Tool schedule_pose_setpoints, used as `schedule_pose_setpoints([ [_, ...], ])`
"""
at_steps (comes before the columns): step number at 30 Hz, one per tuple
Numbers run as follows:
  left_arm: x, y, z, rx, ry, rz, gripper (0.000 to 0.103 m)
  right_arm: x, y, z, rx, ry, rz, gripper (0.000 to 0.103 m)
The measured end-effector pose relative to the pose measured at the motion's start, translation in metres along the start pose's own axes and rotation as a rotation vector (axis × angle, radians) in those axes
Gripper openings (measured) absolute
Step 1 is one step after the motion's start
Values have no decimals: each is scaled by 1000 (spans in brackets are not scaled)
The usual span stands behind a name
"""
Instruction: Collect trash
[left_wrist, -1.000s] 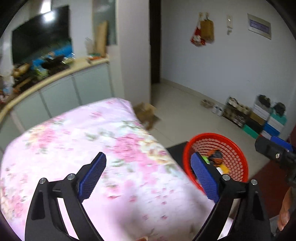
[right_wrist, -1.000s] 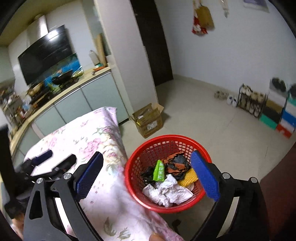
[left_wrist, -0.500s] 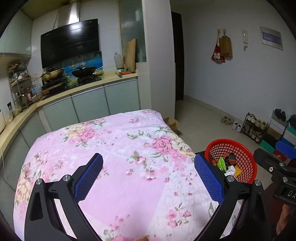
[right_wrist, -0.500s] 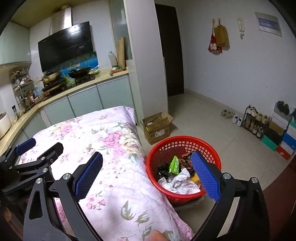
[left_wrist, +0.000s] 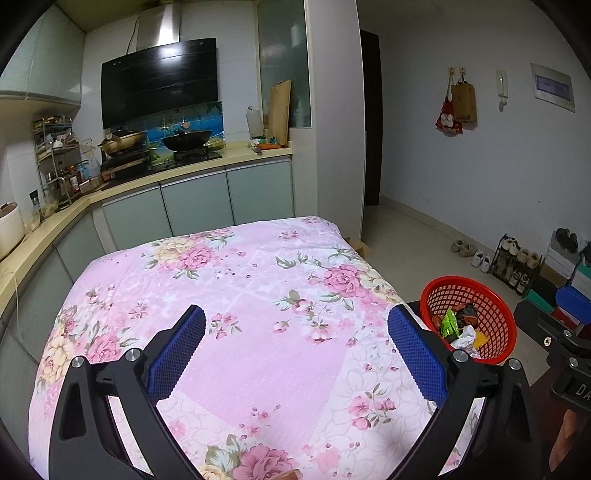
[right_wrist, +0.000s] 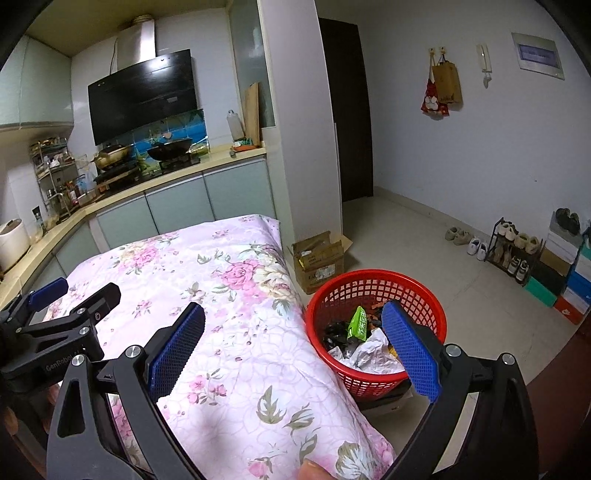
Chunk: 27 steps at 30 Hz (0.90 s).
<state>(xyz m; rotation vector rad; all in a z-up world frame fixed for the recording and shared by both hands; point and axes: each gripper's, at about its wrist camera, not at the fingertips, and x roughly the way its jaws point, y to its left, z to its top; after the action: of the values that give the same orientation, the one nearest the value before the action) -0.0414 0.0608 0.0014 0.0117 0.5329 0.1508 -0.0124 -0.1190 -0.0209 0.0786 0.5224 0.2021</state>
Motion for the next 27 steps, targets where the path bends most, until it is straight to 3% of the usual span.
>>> schedule_pose_setpoints([
  [27,-5,0,-2,1,-13,13,96,-6,0,-1,2,-11,6,94],
])
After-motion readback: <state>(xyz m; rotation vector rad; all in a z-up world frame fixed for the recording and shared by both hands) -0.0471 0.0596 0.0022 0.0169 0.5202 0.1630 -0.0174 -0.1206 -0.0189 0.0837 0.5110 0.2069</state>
